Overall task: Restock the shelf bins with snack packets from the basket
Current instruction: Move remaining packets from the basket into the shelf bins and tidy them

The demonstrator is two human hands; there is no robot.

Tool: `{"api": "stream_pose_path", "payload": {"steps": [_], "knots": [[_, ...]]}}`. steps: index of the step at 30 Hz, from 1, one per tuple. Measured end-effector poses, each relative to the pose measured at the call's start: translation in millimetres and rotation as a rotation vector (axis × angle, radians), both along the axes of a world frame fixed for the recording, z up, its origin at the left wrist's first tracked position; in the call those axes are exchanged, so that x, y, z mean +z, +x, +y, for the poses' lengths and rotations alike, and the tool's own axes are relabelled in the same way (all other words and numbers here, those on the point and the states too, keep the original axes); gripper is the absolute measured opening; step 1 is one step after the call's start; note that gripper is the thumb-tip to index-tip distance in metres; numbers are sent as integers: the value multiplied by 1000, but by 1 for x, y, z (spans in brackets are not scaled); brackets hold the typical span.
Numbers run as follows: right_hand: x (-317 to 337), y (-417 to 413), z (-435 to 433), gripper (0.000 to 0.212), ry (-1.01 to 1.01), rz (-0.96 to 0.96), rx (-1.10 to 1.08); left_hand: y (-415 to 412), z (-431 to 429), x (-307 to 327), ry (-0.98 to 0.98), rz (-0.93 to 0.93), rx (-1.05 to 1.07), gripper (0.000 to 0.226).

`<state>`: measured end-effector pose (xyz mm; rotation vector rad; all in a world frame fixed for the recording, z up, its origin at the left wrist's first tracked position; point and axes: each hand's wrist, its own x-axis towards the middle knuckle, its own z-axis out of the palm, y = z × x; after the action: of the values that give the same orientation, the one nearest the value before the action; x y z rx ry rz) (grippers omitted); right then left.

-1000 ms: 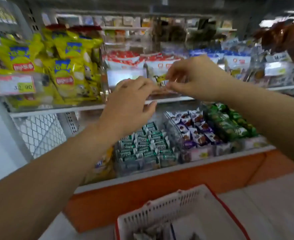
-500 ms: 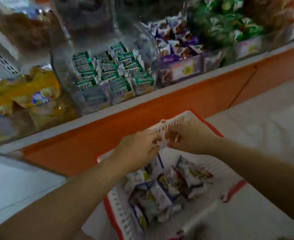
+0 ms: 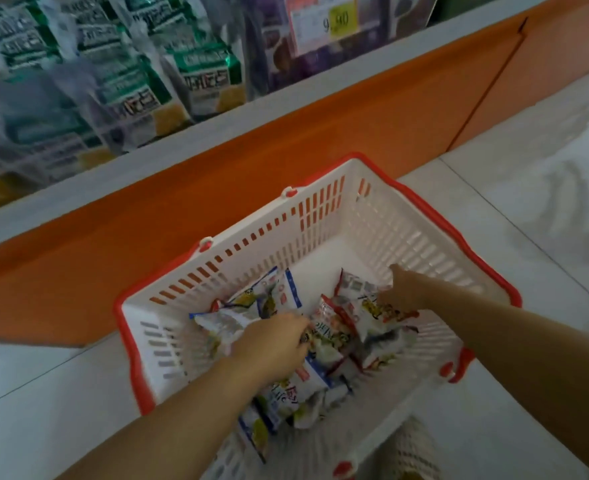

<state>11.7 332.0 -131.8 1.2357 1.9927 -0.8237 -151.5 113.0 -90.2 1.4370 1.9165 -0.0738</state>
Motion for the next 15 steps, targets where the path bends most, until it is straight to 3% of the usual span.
{"api": "stream_pose_path", "payload": {"steps": [4, 7, 10, 12, 15], "knots": [[-23, 2, -6, 71, -7, -5, -66, 26, 11, -18, -25, -198, 94, 32], [-22, -1, -8, 74, -46, 2, -85, 41, 18, -23, -36, -348, 212, 36], [-8, -3, -9, 76, -91, 69, -202, 48, 22, -25, -32, -386, 289, 29], [6, -4, -11, 81, -151, 203, -392, 48, 24, -24, -73, -496, 446, 28], [29, -8, -16, 84, -317, 437, -661, 44, 35, -4, -217, -939, 909, 39]]}}
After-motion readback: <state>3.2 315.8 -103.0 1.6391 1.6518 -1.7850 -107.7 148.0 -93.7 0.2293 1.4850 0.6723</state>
